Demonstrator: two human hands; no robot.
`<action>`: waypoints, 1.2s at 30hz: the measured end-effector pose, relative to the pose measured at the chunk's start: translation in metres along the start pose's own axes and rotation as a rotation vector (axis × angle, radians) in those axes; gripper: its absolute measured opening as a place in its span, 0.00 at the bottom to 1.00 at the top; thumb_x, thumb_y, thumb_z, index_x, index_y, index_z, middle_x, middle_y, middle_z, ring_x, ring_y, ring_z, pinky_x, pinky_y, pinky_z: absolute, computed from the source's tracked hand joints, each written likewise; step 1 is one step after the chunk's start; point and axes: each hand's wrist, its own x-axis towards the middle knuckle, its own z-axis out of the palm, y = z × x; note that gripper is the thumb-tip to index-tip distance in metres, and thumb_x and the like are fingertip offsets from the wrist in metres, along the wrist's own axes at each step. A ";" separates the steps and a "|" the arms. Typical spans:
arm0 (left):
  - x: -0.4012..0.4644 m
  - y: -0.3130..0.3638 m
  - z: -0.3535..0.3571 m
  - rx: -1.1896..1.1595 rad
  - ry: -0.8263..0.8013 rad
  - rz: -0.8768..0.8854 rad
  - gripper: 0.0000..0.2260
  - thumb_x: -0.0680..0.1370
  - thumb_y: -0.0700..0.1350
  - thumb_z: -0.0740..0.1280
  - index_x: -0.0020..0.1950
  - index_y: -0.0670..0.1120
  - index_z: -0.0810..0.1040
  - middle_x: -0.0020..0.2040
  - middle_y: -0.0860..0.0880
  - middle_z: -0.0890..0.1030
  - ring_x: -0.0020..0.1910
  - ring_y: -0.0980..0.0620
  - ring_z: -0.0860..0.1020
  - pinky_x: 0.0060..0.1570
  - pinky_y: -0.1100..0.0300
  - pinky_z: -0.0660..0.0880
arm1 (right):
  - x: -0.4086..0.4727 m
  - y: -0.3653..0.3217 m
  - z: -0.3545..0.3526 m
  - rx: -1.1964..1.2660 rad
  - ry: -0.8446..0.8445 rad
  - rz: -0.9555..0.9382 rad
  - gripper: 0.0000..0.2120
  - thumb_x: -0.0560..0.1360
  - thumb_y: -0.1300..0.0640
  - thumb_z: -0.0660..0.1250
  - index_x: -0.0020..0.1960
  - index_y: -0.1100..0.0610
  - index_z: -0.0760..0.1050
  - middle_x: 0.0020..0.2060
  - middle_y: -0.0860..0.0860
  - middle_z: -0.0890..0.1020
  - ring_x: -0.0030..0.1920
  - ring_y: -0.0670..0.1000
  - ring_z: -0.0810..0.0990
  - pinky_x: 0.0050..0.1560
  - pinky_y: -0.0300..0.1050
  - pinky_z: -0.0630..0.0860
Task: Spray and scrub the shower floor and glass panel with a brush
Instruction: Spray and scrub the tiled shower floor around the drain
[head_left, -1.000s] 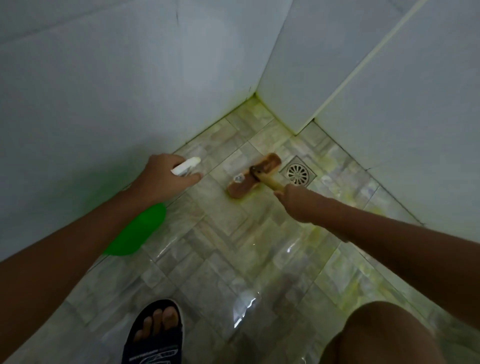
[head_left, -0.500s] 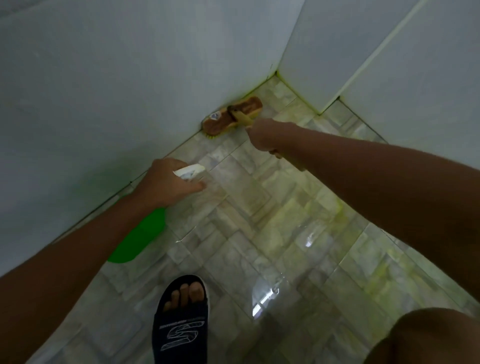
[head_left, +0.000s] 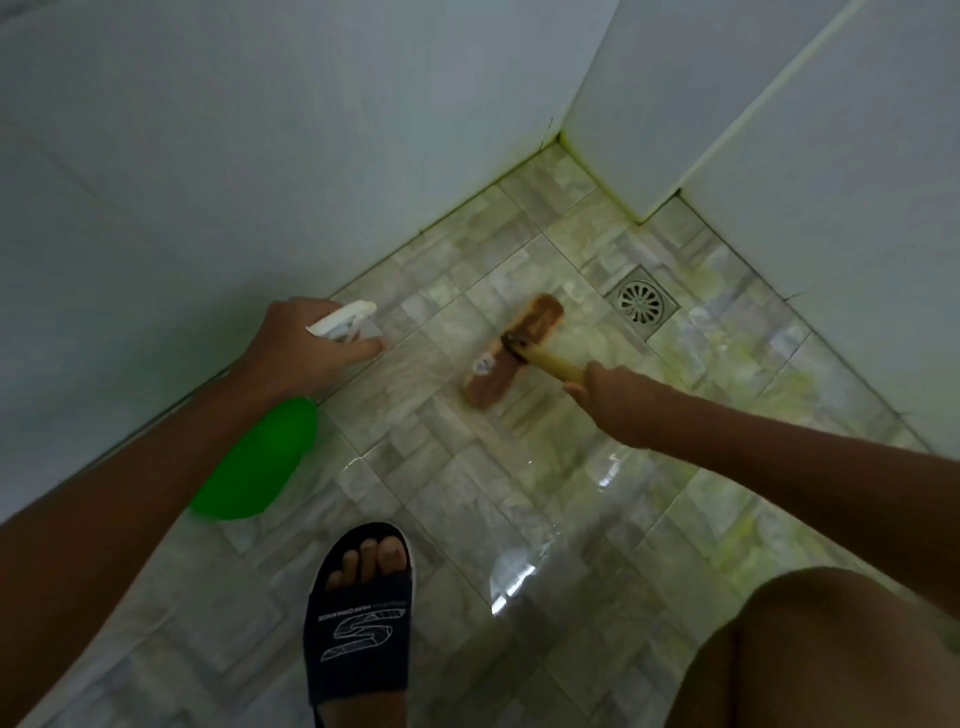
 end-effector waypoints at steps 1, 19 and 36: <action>-0.002 0.000 -0.002 -0.026 0.000 -0.004 0.26 0.67 0.55 0.81 0.36 0.33 0.76 0.31 0.49 0.69 0.32 0.56 0.67 0.34 0.60 0.64 | -0.009 0.014 0.001 -0.024 -0.020 0.022 0.18 0.83 0.42 0.52 0.52 0.57 0.68 0.35 0.51 0.75 0.30 0.47 0.72 0.27 0.41 0.63; -0.012 -0.003 -0.013 -0.058 0.047 -0.016 0.21 0.71 0.53 0.82 0.33 0.45 0.73 0.31 0.47 0.70 0.31 0.51 0.70 0.37 0.59 0.68 | -0.004 -0.070 0.029 0.026 0.018 -0.142 0.17 0.83 0.42 0.53 0.54 0.57 0.67 0.41 0.56 0.78 0.34 0.53 0.73 0.35 0.45 0.69; -0.016 0.005 0.008 0.093 -0.067 0.103 0.26 0.73 0.49 0.81 0.29 0.46 0.65 0.27 0.48 0.65 0.26 0.56 0.63 0.28 0.61 0.59 | 0.021 -0.085 0.027 0.128 0.137 -0.054 0.20 0.83 0.44 0.52 0.56 0.60 0.70 0.41 0.53 0.73 0.32 0.49 0.71 0.32 0.44 0.65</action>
